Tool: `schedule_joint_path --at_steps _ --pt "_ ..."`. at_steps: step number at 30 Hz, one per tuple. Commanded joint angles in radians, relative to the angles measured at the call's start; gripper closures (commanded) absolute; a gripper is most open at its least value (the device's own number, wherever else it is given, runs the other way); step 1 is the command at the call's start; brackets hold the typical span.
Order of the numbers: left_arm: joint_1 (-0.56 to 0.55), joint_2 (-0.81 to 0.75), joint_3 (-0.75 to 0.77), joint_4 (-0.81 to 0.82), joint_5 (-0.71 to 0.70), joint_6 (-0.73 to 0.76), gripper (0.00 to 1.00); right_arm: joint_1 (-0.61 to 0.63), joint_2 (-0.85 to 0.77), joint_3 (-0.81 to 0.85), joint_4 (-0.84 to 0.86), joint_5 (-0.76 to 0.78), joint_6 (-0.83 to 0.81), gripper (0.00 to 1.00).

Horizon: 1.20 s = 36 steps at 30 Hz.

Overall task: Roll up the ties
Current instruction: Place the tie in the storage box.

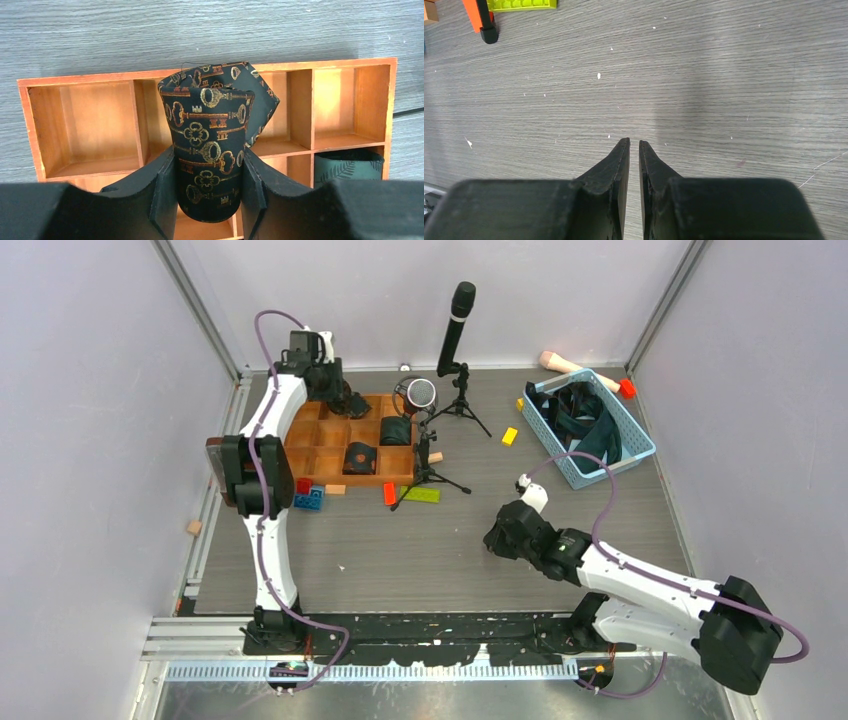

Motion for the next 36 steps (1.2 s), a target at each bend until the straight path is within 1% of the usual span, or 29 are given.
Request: schedule_joint_path --at_steps 1,6,17,20,27,31,36 --pt "0.004 0.005 0.011 0.019 -0.043 -0.003 0.57 -0.004 0.011 0.035 0.028 0.001 -0.003 0.81" --pt "0.005 0.034 0.02 0.006 -0.102 -0.008 0.57 -0.005 -0.015 0.029 0.026 0.014 -0.005 0.81" --pt "0.003 0.092 0.048 -0.011 -0.104 -0.017 0.56 -0.009 -0.024 0.021 0.022 0.016 -0.003 0.8" --pt "0.001 0.101 0.05 -0.009 -0.141 -0.016 0.54 -0.011 -0.027 0.018 0.023 0.014 -0.003 0.8" --pt "-0.019 0.134 0.062 -0.011 -0.154 -0.002 0.53 -0.015 -0.026 0.015 0.022 0.015 -0.005 0.8" --pt "-0.036 0.145 0.077 -0.019 -0.169 0.009 0.47 -0.018 -0.032 0.009 0.023 0.012 -0.003 0.8" --pt "-0.043 0.128 0.076 -0.018 -0.176 0.009 0.34 -0.022 -0.043 0.008 0.018 0.012 -0.006 0.8"
